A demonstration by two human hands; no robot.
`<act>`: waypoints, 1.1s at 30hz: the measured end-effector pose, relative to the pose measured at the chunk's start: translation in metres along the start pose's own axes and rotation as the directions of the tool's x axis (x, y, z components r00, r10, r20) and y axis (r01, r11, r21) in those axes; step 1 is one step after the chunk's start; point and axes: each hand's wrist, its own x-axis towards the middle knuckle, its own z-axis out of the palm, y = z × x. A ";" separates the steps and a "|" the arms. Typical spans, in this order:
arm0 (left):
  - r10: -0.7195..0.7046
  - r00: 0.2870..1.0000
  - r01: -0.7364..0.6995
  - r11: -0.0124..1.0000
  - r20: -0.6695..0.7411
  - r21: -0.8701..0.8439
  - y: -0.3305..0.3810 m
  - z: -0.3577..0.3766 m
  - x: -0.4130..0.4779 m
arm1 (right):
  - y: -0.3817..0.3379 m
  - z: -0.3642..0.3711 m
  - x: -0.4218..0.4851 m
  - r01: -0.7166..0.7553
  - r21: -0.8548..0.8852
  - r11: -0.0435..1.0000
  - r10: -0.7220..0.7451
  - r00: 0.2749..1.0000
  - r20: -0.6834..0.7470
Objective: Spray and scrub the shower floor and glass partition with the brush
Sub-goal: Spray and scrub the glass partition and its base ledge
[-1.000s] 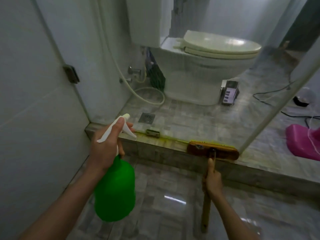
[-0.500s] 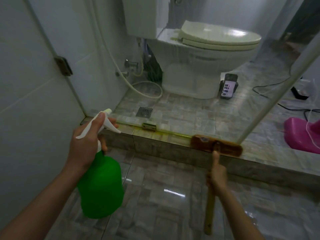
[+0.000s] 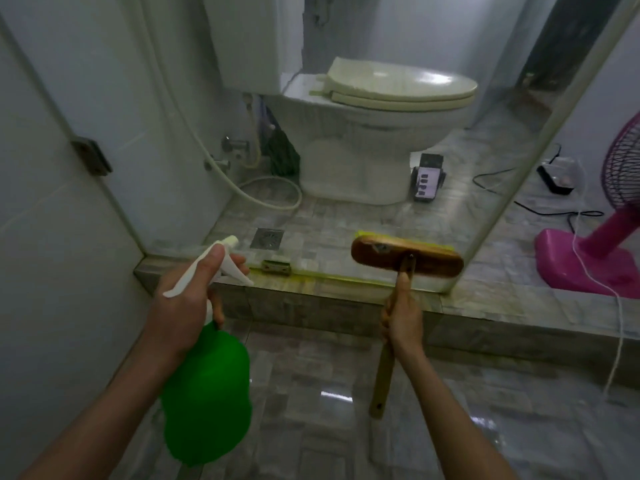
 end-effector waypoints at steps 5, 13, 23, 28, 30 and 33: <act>0.074 0.991 -0.063 0.993 0.111 -0.096 0.024 0.036 0.011 | -0.111 -0.033 0.021 0.250 0.106 0.962 -0.257 0.965 0.055; 0.199 0.972 -0.172 0.965 0.125 -0.198 0.067 0.075 0.019 | -0.082 -0.052 0.013 0.221 0.027 0.975 -0.222 0.973 0.065; 0.264 0.956 -0.235 0.949 0.124 -0.208 0.097 0.071 0.023 | -0.157 -0.031 0.015 0.429 0.016 0.903 -0.429 0.901 0.064; 0.239 0.969 -0.219 0.951 0.065 -0.220 0.102 0.055 0.024 | -0.195 -0.012 -0.001 0.422 -0.061 0.905 -0.417 0.906 0.079; 0.234 0.971 -0.217 0.952 0.055 -0.215 0.105 0.053 0.025 | -0.266 0.003 -0.008 0.512 -0.079 0.855 -0.510 0.859 0.045; 0.236 0.971 -0.222 0.950 0.042 -0.220 0.108 0.048 0.025 | -0.328 0.015 -0.015 0.596 -0.033 0.803 -0.595 0.803 0.026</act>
